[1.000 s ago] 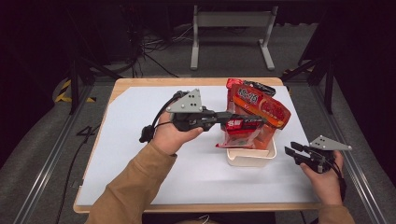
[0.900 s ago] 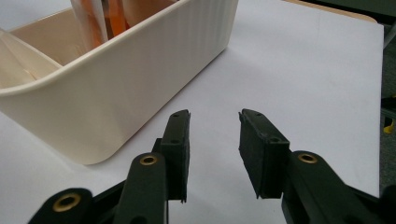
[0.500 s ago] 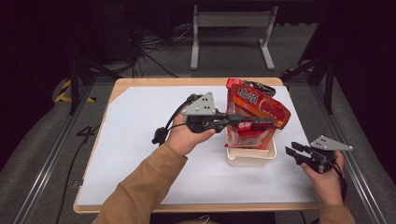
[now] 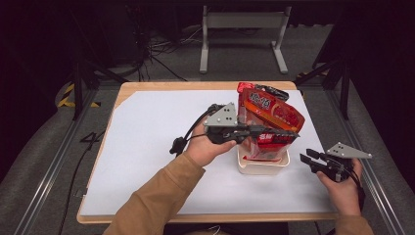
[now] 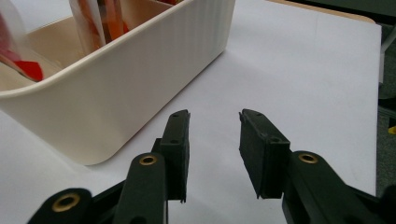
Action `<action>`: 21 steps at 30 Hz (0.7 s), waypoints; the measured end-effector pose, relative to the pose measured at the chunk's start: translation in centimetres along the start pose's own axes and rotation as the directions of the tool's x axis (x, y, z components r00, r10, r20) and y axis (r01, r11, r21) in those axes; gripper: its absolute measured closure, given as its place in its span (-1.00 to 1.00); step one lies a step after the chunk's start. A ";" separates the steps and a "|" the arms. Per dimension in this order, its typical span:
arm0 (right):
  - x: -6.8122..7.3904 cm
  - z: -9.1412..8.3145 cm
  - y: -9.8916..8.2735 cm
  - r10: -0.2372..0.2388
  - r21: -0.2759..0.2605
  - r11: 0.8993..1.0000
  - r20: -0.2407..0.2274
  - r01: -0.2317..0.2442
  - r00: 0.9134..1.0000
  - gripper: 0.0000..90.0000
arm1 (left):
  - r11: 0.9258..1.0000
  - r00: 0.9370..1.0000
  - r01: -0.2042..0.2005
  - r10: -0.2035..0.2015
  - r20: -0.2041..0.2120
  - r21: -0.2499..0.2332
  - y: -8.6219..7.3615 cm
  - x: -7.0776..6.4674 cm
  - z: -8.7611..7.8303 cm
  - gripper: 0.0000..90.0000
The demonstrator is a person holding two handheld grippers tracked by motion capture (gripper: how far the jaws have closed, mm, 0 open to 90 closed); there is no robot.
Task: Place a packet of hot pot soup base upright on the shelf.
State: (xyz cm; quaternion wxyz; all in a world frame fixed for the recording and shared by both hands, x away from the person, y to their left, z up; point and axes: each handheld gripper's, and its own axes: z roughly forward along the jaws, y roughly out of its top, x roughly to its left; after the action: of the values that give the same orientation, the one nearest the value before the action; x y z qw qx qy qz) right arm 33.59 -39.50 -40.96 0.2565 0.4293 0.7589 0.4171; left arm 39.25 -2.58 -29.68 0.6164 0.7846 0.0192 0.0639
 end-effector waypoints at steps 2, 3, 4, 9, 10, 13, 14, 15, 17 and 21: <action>0.0 0.0 0.0 0.002 -0.001 1.000 -0.001 -0.002 1.000 0.39 | 1.000 1.000 -0.005 0.005 0.004 -0.001 -0.1 0.0 0.2 1.00; 0.0 0.0 0.0 0.002 -0.001 1.000 -0.001 -0.002 1.000 0.39 | 1.000 1.000 -0.005 0.005 0.004 -0.001 -0.1 0.0 0.2 1.00; 0.0 0.0 0.0 0.003 -0.001 1.000 -0.001 -0.003 1.000 0.39 | 1.000 1.000 -0.008 0.008 0.004 0.002 -0.3 0.0 0.4 1.00; 0.0 -0.1 0.0 0.005 -0.001 1.000 0.000 -0.005 1.000 0.39 | 1.000 1.000 -0.006 0.006 0.006 0.011 -0.8 0.0 1.0 1.00; 0.0 0.0 0.0 0.003 -0.003 1.000 0.000 -0.003 1.000 0.39 | 1.000 1.000 -0.002 0.002 0.005 0.012 -0.9 0.0 1.0 1.00; 0.0 0.0 0.0 0.004 -0.003 1.000 0.000 -0.004 1.000 0.39 | 1.000 1.000 0.001 -0.002 0.008 0.019 -1.3 0.1 1.3 1.00; 0.0 0.0 0.0 0.004 -0.002 1.000 0.001 -0.004 1.000 0.38 | 1.000 1.000 0.003 -0.003 0.008 0.024 -1.4 0.0 1.5 1.00; 0.0 0.0 0.0 0.007 -0.001 1.000 0.000 -0.007 1.000 0.38 | 1.000 1.000 0.002 -0.002 0.005 0.029 -1.6 0.1 1.6 1.00; 0.0 0.0 0.0 0.006 -0.001 1.000 0.000 -0.006 1.000 0.38 | 0.999 1.000 0.004 -0.004 0.003 0.033 -1.7 0.1 1.7 1.00; 0.0 0.1 0.0 0.005 0.001 1.000 -0.001 -0.005 1.000 0.38 | 0.999 1.000 0.015 -0.015 0.002 0.032 -2.2 0.2 2.1 1.00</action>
State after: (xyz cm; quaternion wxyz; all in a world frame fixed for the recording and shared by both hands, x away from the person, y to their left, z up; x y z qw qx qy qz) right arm 33.62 -39.47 -41.01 0.2547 0.4311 0.7581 0.4178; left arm 39.80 -4.07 -32.30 0.6041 0.7944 0.0255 0.0584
